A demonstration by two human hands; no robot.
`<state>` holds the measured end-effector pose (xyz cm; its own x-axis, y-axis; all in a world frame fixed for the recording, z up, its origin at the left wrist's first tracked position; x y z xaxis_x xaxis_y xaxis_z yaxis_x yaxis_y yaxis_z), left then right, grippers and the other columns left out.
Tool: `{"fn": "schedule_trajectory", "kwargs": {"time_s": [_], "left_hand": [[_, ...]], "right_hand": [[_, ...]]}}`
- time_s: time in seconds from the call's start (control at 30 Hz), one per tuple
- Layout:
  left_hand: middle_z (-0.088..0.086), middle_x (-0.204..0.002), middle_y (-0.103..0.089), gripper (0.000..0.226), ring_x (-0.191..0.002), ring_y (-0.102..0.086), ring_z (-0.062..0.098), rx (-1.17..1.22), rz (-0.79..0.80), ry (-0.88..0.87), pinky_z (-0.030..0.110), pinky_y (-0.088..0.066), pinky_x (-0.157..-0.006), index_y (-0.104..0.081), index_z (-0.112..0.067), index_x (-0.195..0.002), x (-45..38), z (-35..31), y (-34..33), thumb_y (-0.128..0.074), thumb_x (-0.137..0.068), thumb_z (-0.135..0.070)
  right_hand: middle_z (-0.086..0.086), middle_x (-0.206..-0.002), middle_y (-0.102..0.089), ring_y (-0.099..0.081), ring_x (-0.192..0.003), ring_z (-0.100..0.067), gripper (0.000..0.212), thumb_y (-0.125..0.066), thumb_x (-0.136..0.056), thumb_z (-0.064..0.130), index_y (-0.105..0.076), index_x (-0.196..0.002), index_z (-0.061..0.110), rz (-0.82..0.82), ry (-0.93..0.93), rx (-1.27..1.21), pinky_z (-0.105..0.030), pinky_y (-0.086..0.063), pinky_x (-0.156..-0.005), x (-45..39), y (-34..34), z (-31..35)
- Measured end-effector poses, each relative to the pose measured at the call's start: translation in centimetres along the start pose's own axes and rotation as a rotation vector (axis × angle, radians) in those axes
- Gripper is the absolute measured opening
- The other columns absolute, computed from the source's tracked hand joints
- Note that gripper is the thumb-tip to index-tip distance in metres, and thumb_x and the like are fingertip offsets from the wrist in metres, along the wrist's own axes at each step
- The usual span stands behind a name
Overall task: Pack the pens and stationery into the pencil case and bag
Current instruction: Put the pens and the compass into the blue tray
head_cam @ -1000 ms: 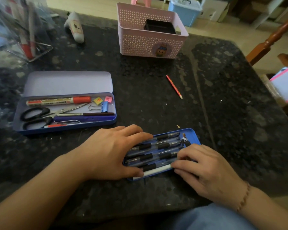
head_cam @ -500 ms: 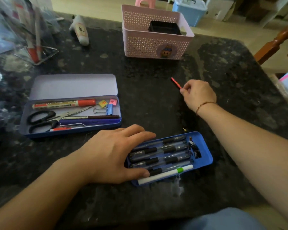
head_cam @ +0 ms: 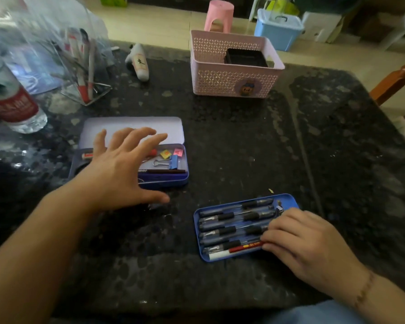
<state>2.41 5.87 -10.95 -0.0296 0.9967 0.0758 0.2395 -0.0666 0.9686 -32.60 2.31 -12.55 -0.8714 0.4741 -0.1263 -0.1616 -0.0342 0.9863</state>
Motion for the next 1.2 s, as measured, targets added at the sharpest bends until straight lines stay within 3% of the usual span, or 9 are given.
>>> {"fn": "schedule_trajectory", "kwargs": {"time_s": [0.1, 0.23, 0.33, 0.37, 0.43, 0.7, 0.93, 1.03, 1.2], "left_hand": [[-0.011, -0.157, -0.008, 0.122, -0.146, 0.001, 0.018, 0.05, 0.099, 0.097, 0.057, 0.013, -0.113, 0.003, -0.05, -0.144, 0.0, 1.7, 0.4, -0.051, -0.042, -0.089], [-0.007, -0.156, -0.022, 0.125, -0.146, -0.008, 0.019, 0.101, 0.114, 0.141, 0.061, 0.005, -0.114, 0.003, -0.054, -0.141, 0.4, 4.3, 0.9, -0.066, -0.041, -0.083], [-0.009, -0.151, -0.029, 0.123, -0.144, -0.016, 0.019, 0.082, 0.129, 0.167, 0.058, 0.0, -0.115, 0.001, -0.052, -0.142, 0.6, 5.4, 0.9, -0.077, -0.048, -0.07], [-0.01, -0.149, -0.032, 0.121, -0.142, -0.02, 0.019, 0.095, 0.133, 0.163, 0.057, -0.004, -0.116, -0.001, -0.053, -0.142, 0.6, 5.6, 0.9, -0.078, -0.049, -0.067], [-0.009, -0.144, -0.039, 0.117, -0.136, -0.031, 0.019, 0.159, 0.129, 0.137, 0.051, -0.019, -0.115, -0.01, -0.051, -0.142, 0.6, 6.1, 0.9, -0.08, -0.049, -0.063], [-0.017, -0.125, -0.046, 0.109, -0.121, -0.045, 0.012, 0.319, 0.083, 0.109, 0.041, -0.041, -0.105, -0.026, -0.048, -0.139, 0.5, 6.7, 0.4, -0.088, -0.05, -0.047], [-0.015, -0.131, -0.047, 0.111, -0.121, -0.044, 0.009, 0.324, 0.104, 0.04, 0.032, -0.039, -0.106, -0.021, -0.044, -0.143, 0.0, 3.7, 0.0, -0.087, -0.054, -0.045], [-0.015, -0.134, -0.045, 0.112, -0.124, -0.04, 0.007, 0.305, 0.1, -0.008, 0.034, -0.038, -0.108, -0.015, -0.046, -0.144, -0.4, 1.7, -0.8, -0.084, -0.055, -0.052], [-0.015, -0.139, -0.043, 0.112, -0.128, -0.037, 0.009, 0.3, 0.084, -0.033, 0.042, -0.038, -0.108, -0.007, -0.05, -0.144, -0.4, 0.0, -1.5, -0.078, -0.058, -0.059]], "right_hand": [[0.009, -0.092, -0.064, -0.059, -0.081, -0.014, 0.018, -0.058, -0.088, 0.037, -0.07, -0.092, 0.025, 0.031, -0.05, -0.036, -0.033, -0.05, -0.063, -0.1, 0.0, 0.0], [0.015, -0.106, -0.06, -0.053, -0.097, -0.005, 0.037, -0.058, -0.08, 0.055, -0.063, -0.11, 0.033, 0.108, -0.154, -0.083, -0.028, -0.051, -0.075, -0.6, 1.1, -0.4], [0.033, -0.14, -0.021, -0.015, -0.13, 0.004, 0.083, -0.049, -0.067, 0.08, -0.018, -0.139, 0.054, 0.377, -0.194, -0.002, -0.024, -0.027, -0.103, -2.1, 1.8, -0.7], [0.04, -0.14, 0.0, 0.003, -0.132, 0.008, 0.09, -0.047, -0.065, 0.083, 0.002, -0.137, 0.06, 0.471, -0.203, 0.0, -0.023, -0.013, -0.108, -2.7, 1.9, -0.7], [0.043, -0.133, 0.013, 0.016, -0.13, 0.011, 0.093, -0.048, -0.066, 0.082, 0.02, -0.127, 0.065, 0.547, -0.169, -0.025, -0.018, 0.003, -0.108, -3.6, 2.0, -0.7], [0.047, -0.13, -0.005, -0.003, -0.13, 0.015, 0.101, -0.056, -0.063, 0.08, 0.017, -0.13, 0.065, 0.511, -0.152, -0.117, -0.005, -0.008, -0.101, -4.0, 1.4, -2.1], [0.043, -0.131, -0.019, -0.012, -0.129, 0.016, 0.104, -0.064, -0.056, 0.077, 0.0, -0.137, 0.063, 0.488, -0.279, -0.178, -0.012, -0.023, -0.096, -2.5, 2.5, -2.9], [0.035, -0.135, -0.032, -0.027, -0.128, 0.009, 0.103, -0.064, -0.055, 0.077, -0.018, -0.143, 0.051, 0.481, -0.329, -0.205, -0.018, -0.03, -0.092, -1.3, 3.0, -3.5], [0.037, -0.136, -0.03, -0.031, -0.128, 0.007, 0.101, -0.055, -0.055, 0.085, -0.019, -0.143, 0.051, 0.463, -0.349, -0.218, -0.022, -0.034, -0.092, 0.2, 3.4, -4.2]]}}
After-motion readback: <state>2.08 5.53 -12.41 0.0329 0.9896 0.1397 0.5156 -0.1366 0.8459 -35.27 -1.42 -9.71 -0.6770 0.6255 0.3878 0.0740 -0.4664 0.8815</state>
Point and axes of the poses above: each hand's wrist, its own x-axis away from the middle knuckle, its own y-axis out of the back of the hand, z = x × y, the point moved 1 cm from there along -x, towards the middle knuckle
